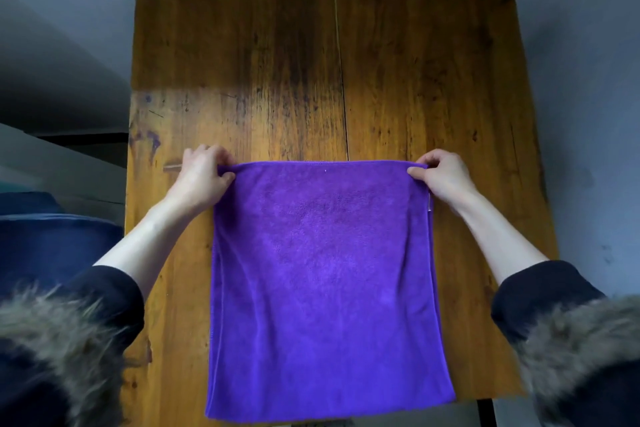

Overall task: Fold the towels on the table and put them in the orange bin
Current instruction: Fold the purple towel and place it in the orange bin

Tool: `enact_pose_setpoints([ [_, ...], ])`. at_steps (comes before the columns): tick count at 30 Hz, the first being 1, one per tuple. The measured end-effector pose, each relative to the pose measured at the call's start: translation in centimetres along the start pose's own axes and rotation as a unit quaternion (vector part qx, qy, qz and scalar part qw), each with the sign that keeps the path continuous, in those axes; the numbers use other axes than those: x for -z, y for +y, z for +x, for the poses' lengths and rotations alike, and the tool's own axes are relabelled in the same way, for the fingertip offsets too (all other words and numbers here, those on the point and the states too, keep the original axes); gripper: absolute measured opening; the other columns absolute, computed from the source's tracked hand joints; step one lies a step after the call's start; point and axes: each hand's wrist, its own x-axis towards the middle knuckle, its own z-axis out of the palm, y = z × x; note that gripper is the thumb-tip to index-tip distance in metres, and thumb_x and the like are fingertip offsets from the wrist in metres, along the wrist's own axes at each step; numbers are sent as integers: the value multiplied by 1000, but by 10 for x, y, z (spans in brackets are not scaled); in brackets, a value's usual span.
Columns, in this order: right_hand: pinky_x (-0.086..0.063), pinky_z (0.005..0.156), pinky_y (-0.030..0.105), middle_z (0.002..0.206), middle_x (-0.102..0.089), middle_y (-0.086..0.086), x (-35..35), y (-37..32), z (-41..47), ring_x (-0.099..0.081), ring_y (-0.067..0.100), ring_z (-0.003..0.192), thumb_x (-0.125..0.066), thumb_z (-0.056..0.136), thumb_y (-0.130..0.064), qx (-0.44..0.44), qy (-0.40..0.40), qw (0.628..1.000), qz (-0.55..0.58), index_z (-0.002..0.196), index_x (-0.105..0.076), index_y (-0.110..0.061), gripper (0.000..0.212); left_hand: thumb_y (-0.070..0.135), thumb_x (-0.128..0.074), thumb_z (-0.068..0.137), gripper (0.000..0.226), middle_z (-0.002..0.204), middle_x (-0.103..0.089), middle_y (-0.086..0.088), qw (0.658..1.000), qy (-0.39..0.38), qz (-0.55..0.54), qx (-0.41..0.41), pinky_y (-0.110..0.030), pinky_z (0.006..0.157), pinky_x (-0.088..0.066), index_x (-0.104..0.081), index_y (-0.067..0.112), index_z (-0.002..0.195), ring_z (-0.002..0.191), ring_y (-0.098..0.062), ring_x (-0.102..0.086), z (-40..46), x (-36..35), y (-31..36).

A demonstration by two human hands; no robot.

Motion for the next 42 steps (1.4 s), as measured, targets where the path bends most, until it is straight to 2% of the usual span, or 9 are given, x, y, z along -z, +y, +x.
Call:
enact_pose_setpoints([
  [8,-37,75,24,95,-68,9,8,-1,-18,-58,26,95,-66,85,-25,16,-6,998,-67,81,-67,-15,11,1,-64,79,20,88,-56,-13,998,-62,-25,-12,-29,71,-34,-56,8,97,85,-30,-52,-17,8,-1],
  [11,-44,76,27,88,-68,8,22,-7,-29,-61,19,84,-66,84,-17,-26,-2,995,99,91,-71,-4,15,6,-65,82,15,81,-63,-8,995,-71,-74,-10,-28,62,-40,-56,16,87,73,-24,-55,-27,31,0],
  [14,-47,78,26,78,-66,8,40,-14,-51,-59,15,73,-63,84,-3,-61,3,948,313,101,-66,8,20,4,-67,81,23,68,-63,-3,989,-69,-120,-41,-18,57,-39,-52,22,75,62,-16,-52,-40,61,4],
  [19,-50,63,18,62,-69,-2,78,-38,-97,-60,13,67,-59,86,1,-42,-7,904,424,81,-66,-5,10,-2,-68,79,26,64,-57,-3,979,-84,-167,-80,-31,65,-38,-55,19,71,64,-20,-47,-79,118,14],
  [23,-52,66,20,70,-70,1,120,-82,-124,-64,9,69,-57,87,0,44,-21,904,425,81,-66,-6,12,-1,-70,77,20,71,-67,-1,984,-10,-143,-103,-29,71,-44,-68,18,70,69,-17,-57,-103,170,26],
  [26,-54,65,19,70,-71,-2,157,-119,-141,-65,7,67,-58,87,-1,111,-20,901,419,81,-67,-8,13,-4,-68,78,24,72,-71,2,978,45,-165,-121,-15,70,-46,-72,18,70,67,-5,-61,-112,216,36],
  [29,-53,60,17,67,-71,-3,195,-157,-156,-65,5,64,-57,87,0,168,-7,889,426,79,-66,-8,13,-9,-65,79,25,77,-72,-6,966,95,-193,-145,-5,67,-46,-72,14,75,63,6,-61,-122,258,49],
  [34,-53,61,15,64,-71,-3,237,-205,-181,-65,4,61,-57,86,1,222,24,859,461,80,-64,-6,12,-7,-65,80,19,81,-71,-6,935,174,-253,-178,-4,64,-44,-72,8,89,63,6,-60,-136,318,66],
  [42,-56,69,19,67,-71,0,269,-246,-209,-66,9,65,-57,86,2,278,38,813,509,84,-65,-3,9,-1,-66,81,17,82,-71,2,900,247,-308,-184,-2,64,-45,-73,12,89,67,6,-63,-153,369,79],
])
